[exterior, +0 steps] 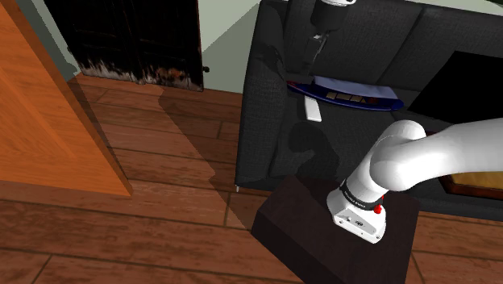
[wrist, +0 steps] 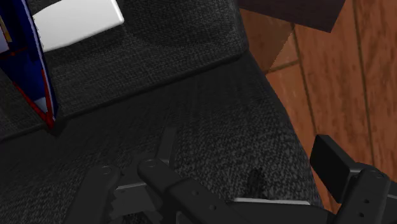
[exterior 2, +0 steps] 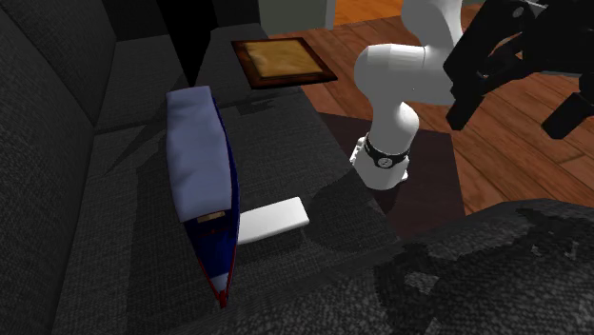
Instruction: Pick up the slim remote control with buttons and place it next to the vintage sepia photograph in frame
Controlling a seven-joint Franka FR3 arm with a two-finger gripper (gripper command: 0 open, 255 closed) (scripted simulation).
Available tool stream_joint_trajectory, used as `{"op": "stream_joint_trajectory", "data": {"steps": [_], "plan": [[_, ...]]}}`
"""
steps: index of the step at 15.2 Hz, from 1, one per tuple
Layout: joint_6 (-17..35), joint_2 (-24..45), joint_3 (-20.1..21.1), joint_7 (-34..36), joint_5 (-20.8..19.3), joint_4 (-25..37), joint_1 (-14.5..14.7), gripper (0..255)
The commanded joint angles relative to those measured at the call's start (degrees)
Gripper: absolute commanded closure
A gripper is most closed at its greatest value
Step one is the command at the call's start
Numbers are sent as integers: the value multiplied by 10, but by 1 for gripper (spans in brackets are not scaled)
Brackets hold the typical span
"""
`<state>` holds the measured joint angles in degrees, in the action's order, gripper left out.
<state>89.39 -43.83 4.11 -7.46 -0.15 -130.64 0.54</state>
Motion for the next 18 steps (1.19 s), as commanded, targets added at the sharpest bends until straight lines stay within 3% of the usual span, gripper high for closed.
{"op": "stream_joint_trajectory", "data": {"steps": [1, 18], "plan": [[0, 0, 0, 0, 0, 0, 0, 0], [239, 148, -84, 168, -27, -101, -154, 0]]}}
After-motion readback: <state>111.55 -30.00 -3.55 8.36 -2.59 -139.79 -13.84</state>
